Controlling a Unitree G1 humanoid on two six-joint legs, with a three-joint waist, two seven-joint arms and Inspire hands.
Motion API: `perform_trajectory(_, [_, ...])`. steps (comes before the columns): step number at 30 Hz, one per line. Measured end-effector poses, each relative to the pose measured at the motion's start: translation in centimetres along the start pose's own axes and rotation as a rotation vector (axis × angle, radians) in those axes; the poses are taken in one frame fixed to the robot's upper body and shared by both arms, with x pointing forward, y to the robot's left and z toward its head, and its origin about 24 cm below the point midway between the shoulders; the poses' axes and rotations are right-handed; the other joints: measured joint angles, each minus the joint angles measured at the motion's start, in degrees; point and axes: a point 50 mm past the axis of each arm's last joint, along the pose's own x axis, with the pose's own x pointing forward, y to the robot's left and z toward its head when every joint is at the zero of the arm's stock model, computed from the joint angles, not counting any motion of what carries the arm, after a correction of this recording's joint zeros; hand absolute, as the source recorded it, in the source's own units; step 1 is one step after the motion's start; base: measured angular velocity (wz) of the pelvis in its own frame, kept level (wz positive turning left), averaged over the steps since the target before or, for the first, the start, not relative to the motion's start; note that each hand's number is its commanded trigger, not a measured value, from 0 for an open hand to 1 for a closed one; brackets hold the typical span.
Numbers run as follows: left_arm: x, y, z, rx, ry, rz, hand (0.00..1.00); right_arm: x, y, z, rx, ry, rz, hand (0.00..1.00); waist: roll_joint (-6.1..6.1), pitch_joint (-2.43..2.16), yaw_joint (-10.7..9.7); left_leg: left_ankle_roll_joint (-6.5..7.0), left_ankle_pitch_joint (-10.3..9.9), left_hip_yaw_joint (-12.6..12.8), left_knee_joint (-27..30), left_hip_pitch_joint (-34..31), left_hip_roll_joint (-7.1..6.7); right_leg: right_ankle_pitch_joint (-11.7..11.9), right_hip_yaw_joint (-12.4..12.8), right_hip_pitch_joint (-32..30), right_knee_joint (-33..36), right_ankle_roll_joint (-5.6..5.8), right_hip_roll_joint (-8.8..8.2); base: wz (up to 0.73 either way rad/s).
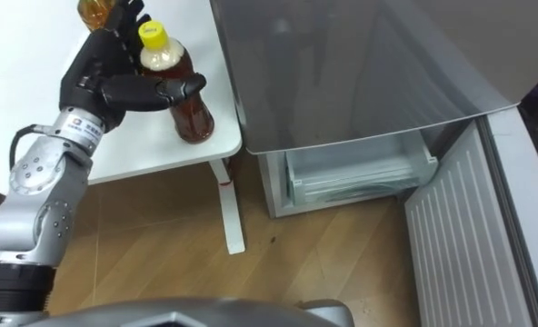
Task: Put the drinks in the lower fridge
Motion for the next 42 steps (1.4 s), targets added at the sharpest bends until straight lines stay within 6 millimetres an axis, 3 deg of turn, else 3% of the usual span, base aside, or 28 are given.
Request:
perform_trajectory(1, [0.0, 0.0, 0.0, 0.000, 0.000, -0.003, 0.68, 0.0, 0.0, 0.0, 0.000, -0.001, -0.001, 0.00, -0.02, 0.00, 0.0, 0.00, 0.0, 0.1, 0.0, 0.0, 0.00, 0.0, 0.1, 0.0, 0.0, 0.00, 0.00, -0.06])
perform_trajectory(2, [0.0, -0.1, 0.0, 0.000, 0.000, -0.008, 0.88, 0.0, 0.0, 0.0, 0.000, -0.002, -0.005, 0.00, -0.09, -0.01, 0.0, 0.00, 0.0, 0.2, 0.0, 0.0, 0.00, 0.0, 0.2, 0.0, 0.0, 0.01, 0.00, -0.04])
perform_trajectory(3, [0.0, -0.1, 0.0, 0.000, 0.001, -0.010, 1.00, 0.0, 0.0, 0.0, 0.000, -0.002, -0.008, 0.00, -0.13, -0.03, -0.1, 0.00, 0.0, 0.2, -0.1, 0.0, -0.01, 0.0, 0.3, 0.0, -0.1, 0.01, 0.00, -0.04])
perform_trajectory(12, [0.0, -0.3, -0.2, -0.001, 0.008, -0.025, 1.00, 0.0, -0.1, 0.2, -0.003, -0.012, -0.026, 0.00, -0.88, -0.11, -0.9, 0.00, 0.0, 0.4, -0.2, 0.0, 0.01, 0.0, 0.5, 0.0, 0.0, 0.01, 0.03, 0.00])
perform_trajectory(27, [0.0, -0.7, -1.1, -0.002, 0.053, -0.091, 1.00, 0.0, -0.1, 0.5, -0.004, -0.021, -0.037, 0.00, 0.29, -0.58, -1.0, 0.00, 0.0, 0.6, -0.4, 0.2, 0.20, 0.0, 0.6, -0.1, 0.3, 0.00, 0.18, 0.00])
perform_trajectory(42, [0.0, -0.8, -1.1, -0.002, 0.051, -0.099, 1.00, 0.0, 0.0, 0.5, 0.001, -0.023, -0.018, 0.00, 0.14, -0.47, -1.0, -0.01, 0.0, 0.7, -0.5, 0.2, 0.28, 0.0, 0.6, -0.1, 0.2, -0.01, 0.24, 0.00])
